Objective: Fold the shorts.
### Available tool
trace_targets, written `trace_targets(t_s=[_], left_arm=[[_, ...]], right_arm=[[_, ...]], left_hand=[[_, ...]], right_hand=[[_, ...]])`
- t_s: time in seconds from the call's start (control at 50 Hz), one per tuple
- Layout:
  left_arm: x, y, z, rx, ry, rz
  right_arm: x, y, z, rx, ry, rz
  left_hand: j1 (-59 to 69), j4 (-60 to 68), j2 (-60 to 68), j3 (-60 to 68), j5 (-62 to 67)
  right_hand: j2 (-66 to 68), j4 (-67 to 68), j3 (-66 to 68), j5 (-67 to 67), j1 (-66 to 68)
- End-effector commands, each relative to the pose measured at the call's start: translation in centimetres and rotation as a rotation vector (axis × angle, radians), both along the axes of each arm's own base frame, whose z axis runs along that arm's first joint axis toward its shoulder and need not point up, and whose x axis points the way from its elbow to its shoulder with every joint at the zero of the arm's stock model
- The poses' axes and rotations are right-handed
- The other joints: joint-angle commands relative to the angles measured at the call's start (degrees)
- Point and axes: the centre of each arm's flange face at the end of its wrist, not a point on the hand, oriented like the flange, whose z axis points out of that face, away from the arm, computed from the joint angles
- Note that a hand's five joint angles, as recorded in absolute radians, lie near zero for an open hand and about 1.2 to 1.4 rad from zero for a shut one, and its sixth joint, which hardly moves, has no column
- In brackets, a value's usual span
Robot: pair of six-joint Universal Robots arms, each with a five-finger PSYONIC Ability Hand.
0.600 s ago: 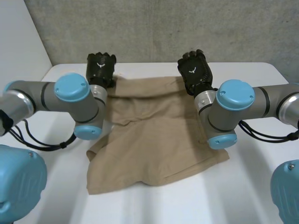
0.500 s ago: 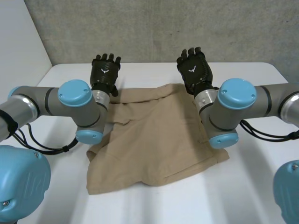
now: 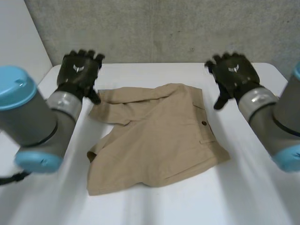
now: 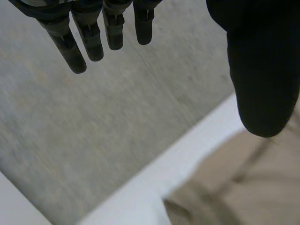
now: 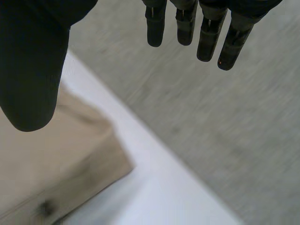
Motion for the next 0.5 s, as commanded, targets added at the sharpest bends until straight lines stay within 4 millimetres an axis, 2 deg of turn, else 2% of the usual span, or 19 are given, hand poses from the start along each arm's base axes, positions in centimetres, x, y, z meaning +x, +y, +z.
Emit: trace_targets(t_s=[0.02,0.04,0.06,0.16,0.3,0.5], left_arm=[[3.0,7.0,-2.8,0.264,-0.055,-0.006],[3.3,7.6,-2.9,0.285,-0.056,-0.005],[3.7,8.7,-3.4,0.331,-0.062,-0.007],[4.9,11.5,-5.2,0.457,-0.073,-0.002],[5.7,14.6,-7.9,0.579,-0.098,-0.011],[5.9,15.3,-8.7,0.617,-0.075,0.000]], right_arm=[[-2.1,3.3,-3.6,0.284,0.051,0.127],[-2.6,3.6,-4.3,0.313,0.057,0.145],[-2.9,3.7,-4.7,0.324,0.061,0.150],[-4.5,4.3,-6.7,0.374,0.100,0.168],[-4.9,5.1,-9.3,0.334,0.155,0.201],[-5.3,3.9,-11.8,0.313,0.156,0.185]], left_hand=[[3.40,2.51,2.68,1.98,1.25],[4.41,3.51,3.68,2.98,2.26],[7.41,6.52,6.69,5.99,5.26],[14.83,13.94,14.11,13.41,12.69],[15.18,14.29,14.45,13.76,13.03],[15.18,14.29,14.45,13.76,13.03]], right_hand=[[-2.52,-3.28,-2.29,-3.98,-1.59],[2.72,1.97,2.95,1.26,3.66],[4.44,3.69,4.67,2.98,5.38],[13.52,12.77,13.76,12.06,14.46],[18.74,17.99,18.98,17.28,19.68],[28.67,27.92,28.90,27.21,29.61]])
